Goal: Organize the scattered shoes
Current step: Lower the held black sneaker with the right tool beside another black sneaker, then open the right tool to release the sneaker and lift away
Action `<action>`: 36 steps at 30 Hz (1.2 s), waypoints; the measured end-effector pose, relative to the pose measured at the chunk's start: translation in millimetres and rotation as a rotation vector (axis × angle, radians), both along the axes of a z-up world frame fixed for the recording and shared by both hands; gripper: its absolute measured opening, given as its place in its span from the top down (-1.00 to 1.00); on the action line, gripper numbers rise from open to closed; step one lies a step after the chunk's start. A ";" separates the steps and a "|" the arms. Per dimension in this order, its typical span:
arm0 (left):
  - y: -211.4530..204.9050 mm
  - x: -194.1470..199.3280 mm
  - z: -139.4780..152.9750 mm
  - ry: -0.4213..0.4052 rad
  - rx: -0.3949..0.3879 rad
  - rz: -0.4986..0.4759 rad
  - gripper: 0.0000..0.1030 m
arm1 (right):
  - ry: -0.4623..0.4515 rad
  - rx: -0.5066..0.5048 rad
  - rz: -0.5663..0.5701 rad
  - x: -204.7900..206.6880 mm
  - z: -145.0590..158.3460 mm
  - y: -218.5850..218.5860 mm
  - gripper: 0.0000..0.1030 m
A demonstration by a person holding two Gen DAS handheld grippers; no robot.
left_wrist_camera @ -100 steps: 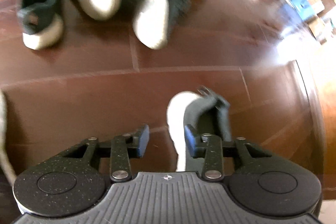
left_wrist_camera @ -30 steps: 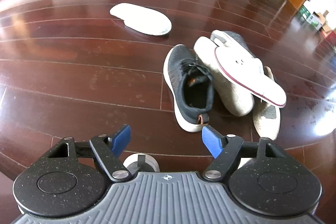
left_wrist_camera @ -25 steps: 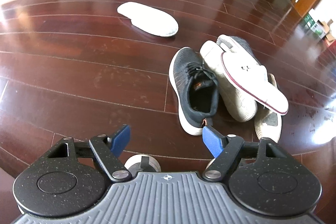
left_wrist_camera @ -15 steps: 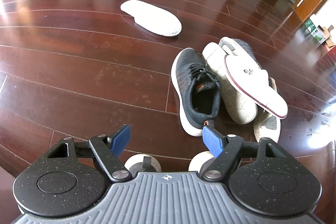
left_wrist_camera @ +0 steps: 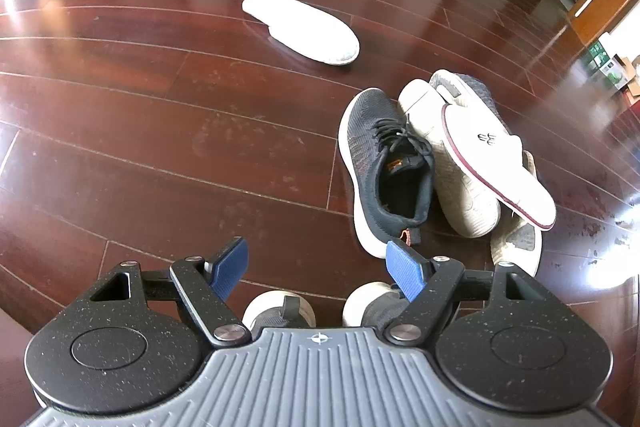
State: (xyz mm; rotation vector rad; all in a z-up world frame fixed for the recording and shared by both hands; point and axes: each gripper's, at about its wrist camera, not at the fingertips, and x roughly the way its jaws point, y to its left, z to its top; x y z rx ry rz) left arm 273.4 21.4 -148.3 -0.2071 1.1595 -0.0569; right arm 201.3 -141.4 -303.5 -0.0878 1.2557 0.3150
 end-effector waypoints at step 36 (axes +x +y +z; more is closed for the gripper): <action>-2.5 0.6 3.7 0.002 -0.017 0.013 -0.57 | 0.092 0.168 -0.203 -0.8 1.8 0.7 0.69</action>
